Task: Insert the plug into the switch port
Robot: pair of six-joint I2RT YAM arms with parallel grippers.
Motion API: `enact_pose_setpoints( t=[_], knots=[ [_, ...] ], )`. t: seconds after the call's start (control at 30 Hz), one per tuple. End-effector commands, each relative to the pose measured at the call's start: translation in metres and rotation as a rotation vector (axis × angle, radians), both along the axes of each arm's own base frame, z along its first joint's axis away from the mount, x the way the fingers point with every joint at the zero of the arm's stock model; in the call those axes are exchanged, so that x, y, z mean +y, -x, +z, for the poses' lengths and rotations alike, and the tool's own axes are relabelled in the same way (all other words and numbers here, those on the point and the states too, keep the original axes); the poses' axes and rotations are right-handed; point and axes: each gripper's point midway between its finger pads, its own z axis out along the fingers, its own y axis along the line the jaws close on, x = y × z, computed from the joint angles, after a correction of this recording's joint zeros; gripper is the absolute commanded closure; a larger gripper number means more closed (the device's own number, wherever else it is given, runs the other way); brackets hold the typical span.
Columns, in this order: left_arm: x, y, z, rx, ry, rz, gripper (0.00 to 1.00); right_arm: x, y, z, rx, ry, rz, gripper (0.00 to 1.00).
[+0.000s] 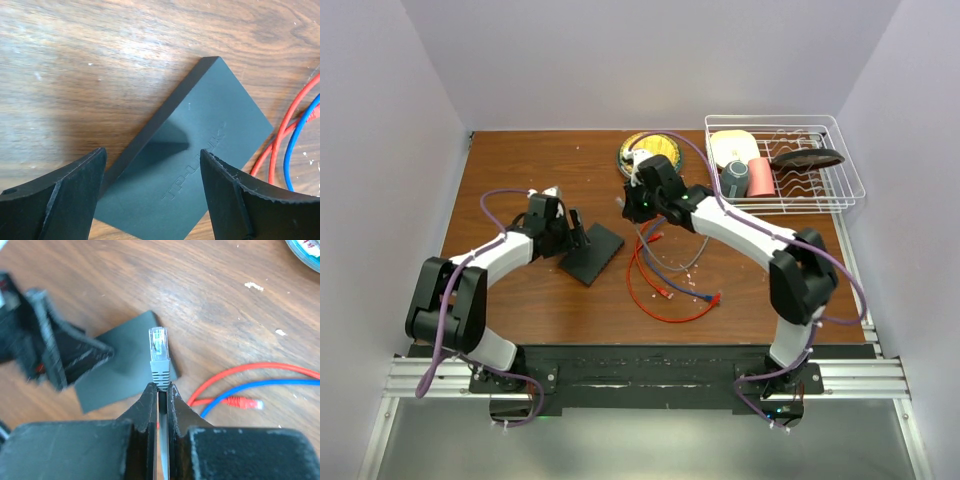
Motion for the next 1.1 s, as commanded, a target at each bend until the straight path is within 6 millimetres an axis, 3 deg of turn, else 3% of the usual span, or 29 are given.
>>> enact_pose_setpoints(
  t=[0.0, 0.33, 0.43, 0.67, 0.8, 1.07],
  knots=[
    [0.011, -0.010, 0.023, -0.086, -0.068, 0.001, 0.19, -0.010, 0.032, 0.001, -0.030, 0.020, 0.086, 1.00],
    [0.011, -0.026, 0.043, -0.138, -0.131, -0.086, 0.18, -0.013, 0.099, 0.004, -0.161, 0.079, 0.246, 1.00],
    [0.010, -0.031, 0.043, -0.145, -0.139, -0.103, 0.18, -0.013, 0.103, -0.010, -0.141, 0.095, 0.248, 1.00],
    [0.010, -0.029, 0.020, -0.072, -0.149, -0.102, 0.18, 0.004, 0.099, -0.050, -0.086, 0.176, 0.271, 1.00],
    [0.010, -0.025, 0.018, -0.061, -0.147, -0.102, 0.18, 0.013, 0.097, -0.060, -0.093, 0.217, 0.284, 1.00],
    [0.009, -0.013, 0.009, -0.033, -0.135, -0.118, 0.18, 0.027, 0.116, -0.069, -0.096, 0.232, 0.358, 1.00]
  ],
)
